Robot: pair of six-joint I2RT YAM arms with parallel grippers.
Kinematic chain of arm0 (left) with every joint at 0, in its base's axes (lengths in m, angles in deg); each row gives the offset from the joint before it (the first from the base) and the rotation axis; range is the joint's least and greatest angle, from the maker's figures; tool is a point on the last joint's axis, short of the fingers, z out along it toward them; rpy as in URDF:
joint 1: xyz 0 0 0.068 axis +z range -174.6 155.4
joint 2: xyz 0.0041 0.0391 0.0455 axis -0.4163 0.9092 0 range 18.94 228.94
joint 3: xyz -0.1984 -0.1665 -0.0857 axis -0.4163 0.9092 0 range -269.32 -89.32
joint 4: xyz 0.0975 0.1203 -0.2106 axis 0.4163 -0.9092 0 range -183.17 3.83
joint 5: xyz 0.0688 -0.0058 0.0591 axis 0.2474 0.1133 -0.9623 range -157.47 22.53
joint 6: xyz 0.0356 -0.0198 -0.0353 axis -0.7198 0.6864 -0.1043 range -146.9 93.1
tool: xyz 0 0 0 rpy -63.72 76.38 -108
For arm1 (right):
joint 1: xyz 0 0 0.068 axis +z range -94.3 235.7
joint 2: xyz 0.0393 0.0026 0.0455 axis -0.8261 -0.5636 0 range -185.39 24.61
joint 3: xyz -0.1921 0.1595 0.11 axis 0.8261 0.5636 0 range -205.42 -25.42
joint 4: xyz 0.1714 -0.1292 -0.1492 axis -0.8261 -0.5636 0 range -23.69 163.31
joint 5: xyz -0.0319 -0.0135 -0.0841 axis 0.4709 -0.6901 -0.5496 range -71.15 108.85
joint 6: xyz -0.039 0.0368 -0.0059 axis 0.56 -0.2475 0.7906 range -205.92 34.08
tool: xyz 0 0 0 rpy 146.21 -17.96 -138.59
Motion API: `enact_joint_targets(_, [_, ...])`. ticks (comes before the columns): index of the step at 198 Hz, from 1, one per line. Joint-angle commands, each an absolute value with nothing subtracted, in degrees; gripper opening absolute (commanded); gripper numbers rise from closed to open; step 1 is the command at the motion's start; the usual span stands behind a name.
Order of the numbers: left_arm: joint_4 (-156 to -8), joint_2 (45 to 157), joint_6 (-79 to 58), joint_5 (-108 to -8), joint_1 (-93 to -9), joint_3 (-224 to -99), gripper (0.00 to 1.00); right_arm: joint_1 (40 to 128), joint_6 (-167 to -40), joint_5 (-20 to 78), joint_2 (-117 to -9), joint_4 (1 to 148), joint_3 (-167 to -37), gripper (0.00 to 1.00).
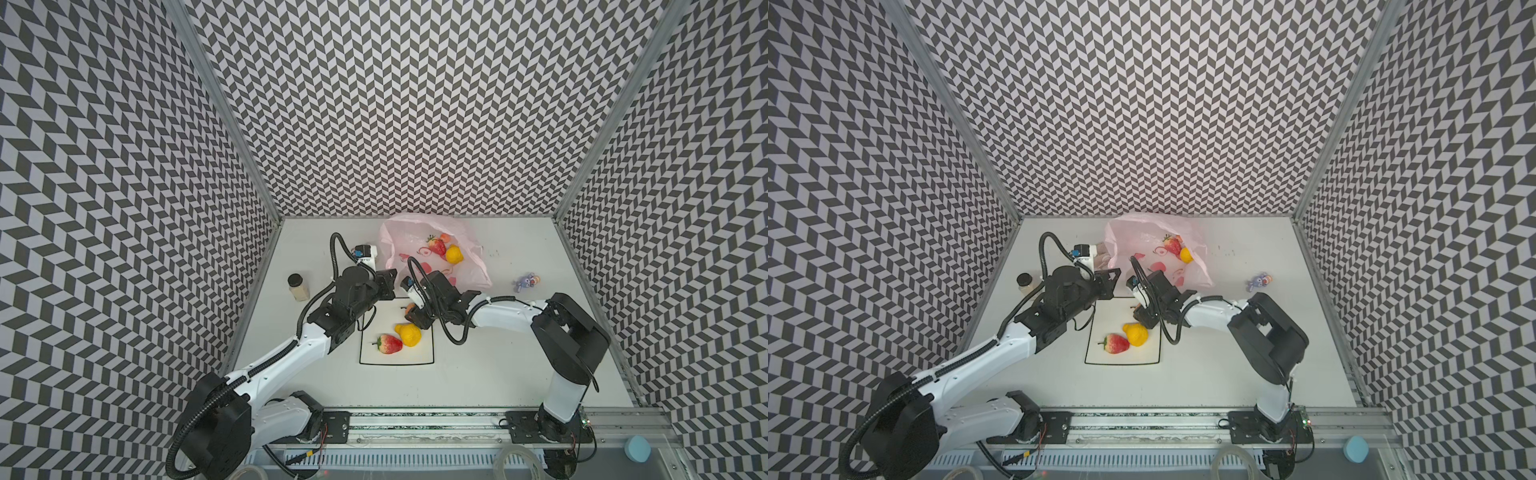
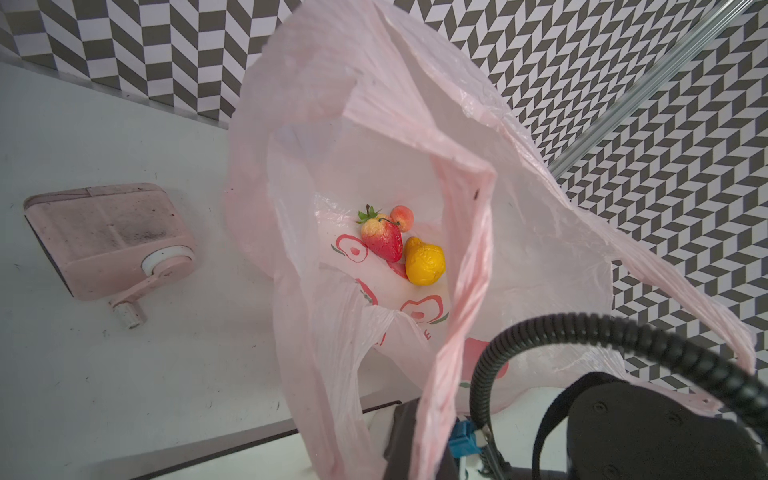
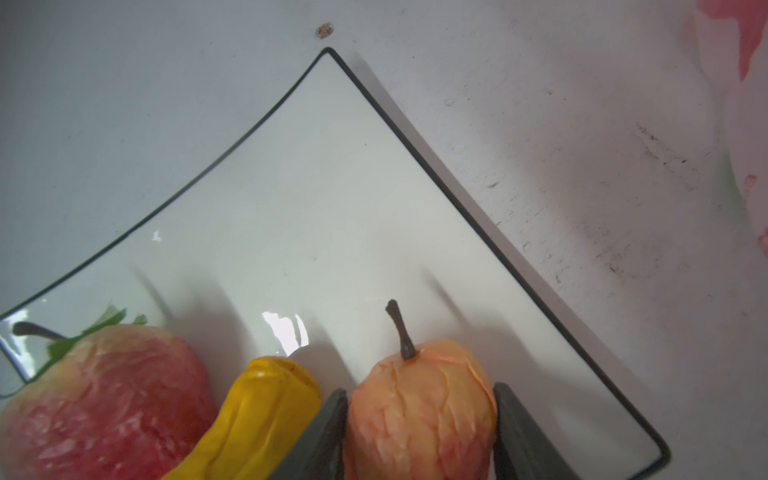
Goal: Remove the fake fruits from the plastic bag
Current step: 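Lift the orange pear out and place it on the white mat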
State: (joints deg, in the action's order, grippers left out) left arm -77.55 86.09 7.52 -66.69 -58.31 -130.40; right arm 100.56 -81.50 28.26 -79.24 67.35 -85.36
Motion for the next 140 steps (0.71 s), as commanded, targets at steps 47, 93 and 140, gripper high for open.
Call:
enact_joint_targets(47, [-75.50, 86.80, 7.59, -65.74, -58.26, -133.00, 0.00, 100.66, -79.91, 30.86, -64.06, 70.16, -80.12, 0.69])
enact_joint_targets(93, [-74.76, 87.09, 7.69, -65.73, -58.32, -132.92, 0.00, 100.64, -77.31, 30.08, -46.95, 68.84, -75.25, 0.67])
enact_joint_targets(140, [-74.40, 86.92, 7.91, -65.77, -58.40, -132.41, 0.00, 98.83, -75.51, 19.43, -39.55, 68.40, -79.15, 0.59])
